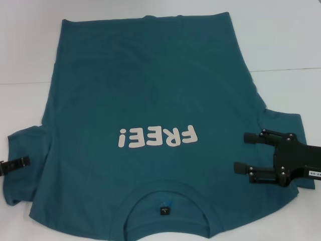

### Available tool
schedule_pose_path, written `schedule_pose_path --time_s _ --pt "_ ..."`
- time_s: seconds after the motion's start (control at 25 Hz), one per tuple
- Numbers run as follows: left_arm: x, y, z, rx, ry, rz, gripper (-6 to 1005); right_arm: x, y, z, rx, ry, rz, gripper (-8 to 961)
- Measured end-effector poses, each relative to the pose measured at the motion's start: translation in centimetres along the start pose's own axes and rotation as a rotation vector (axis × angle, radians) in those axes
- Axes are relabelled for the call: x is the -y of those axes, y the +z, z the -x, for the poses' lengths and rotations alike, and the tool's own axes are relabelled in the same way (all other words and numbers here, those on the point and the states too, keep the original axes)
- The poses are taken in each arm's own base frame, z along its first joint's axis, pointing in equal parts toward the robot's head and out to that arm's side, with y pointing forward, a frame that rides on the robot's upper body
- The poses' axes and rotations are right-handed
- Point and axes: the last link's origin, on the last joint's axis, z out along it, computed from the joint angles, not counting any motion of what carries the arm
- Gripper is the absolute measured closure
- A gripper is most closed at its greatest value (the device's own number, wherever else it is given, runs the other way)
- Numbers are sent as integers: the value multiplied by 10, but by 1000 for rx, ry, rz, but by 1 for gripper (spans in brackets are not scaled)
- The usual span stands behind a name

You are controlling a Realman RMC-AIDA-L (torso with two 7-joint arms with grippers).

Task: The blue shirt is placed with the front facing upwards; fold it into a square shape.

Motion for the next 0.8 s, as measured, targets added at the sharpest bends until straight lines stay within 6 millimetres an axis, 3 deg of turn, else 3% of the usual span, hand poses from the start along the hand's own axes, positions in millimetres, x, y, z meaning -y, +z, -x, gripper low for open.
schedule_pose_path --time_s 0.72,0.8 --pt "-13 6 3 25 9 57 88 0 0 -1 0 5 0 94" --pt "-12 6 3 25 23 51 286 -1 0 -1 1 8 2 94"
